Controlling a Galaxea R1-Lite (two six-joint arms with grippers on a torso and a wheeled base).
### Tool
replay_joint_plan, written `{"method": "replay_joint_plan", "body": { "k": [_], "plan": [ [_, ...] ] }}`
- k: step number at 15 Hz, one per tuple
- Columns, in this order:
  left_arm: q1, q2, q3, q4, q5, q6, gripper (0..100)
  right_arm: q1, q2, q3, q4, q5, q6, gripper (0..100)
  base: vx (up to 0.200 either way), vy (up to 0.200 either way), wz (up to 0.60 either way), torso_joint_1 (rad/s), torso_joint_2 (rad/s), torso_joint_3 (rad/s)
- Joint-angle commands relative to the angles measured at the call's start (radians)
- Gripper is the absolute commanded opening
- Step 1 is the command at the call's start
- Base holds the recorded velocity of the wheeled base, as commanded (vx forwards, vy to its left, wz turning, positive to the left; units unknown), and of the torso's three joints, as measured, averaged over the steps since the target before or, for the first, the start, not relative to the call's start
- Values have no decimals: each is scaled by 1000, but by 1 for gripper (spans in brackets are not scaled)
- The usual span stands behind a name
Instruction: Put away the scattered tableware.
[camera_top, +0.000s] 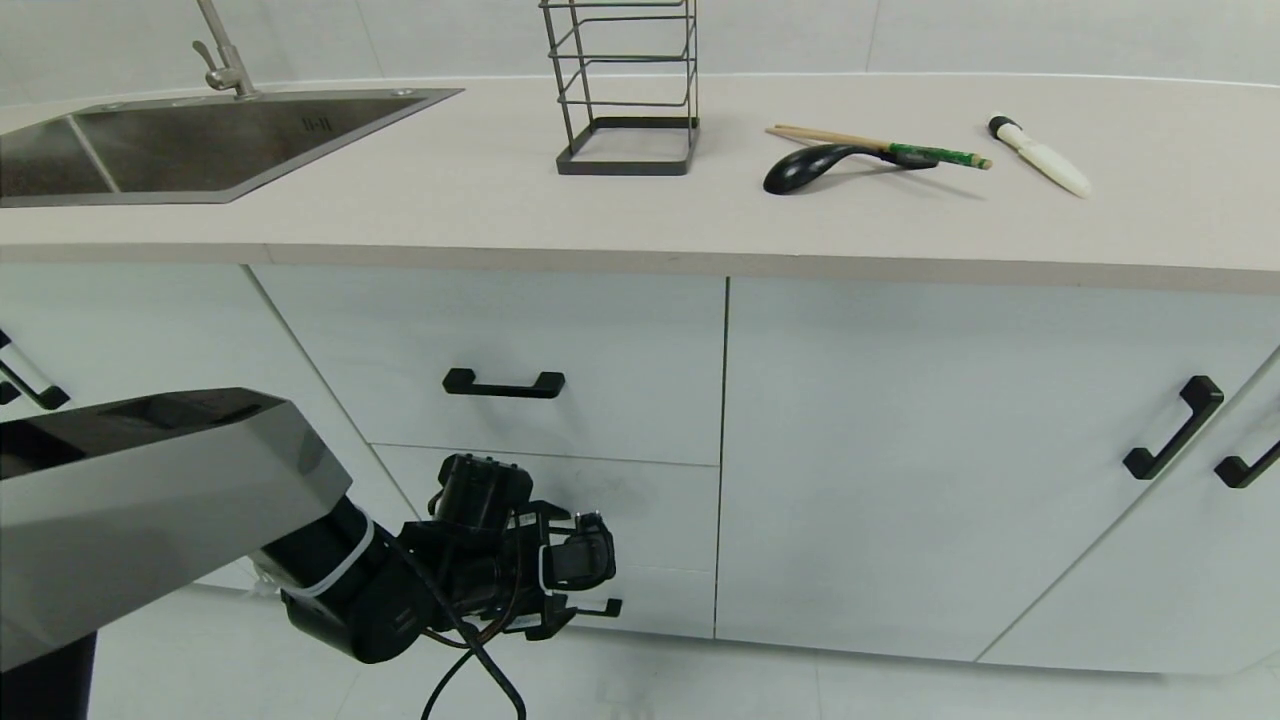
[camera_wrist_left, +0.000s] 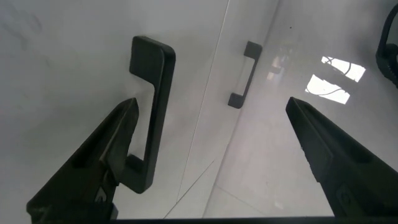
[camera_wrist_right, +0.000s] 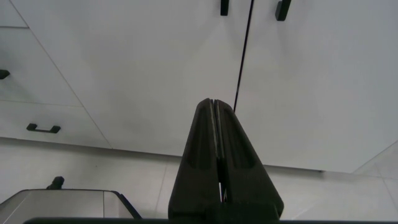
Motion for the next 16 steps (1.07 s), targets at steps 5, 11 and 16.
{"method": "replay_joint_plan", "body": {
  "k": [5, 11, 16],
  "plan": [
    [-2, 20, 12, 6, -14, 3, 100, -1, 1, 0, -1, 0, 0, 0, 0, 0, 0, 0, 0, 0],
    [-2, 11, 64, 6, -39, 28, 100, -1, 1, 0, -1, 0, 0, 0, 0, 0, 0, 0, 0, 0],
    [-3, -3, 76, 6, -39, 29, 100, 0, 1, 0, 1, 0, 0, 0, 0, 0, 0, 0, 0, 0]
  ]
}}
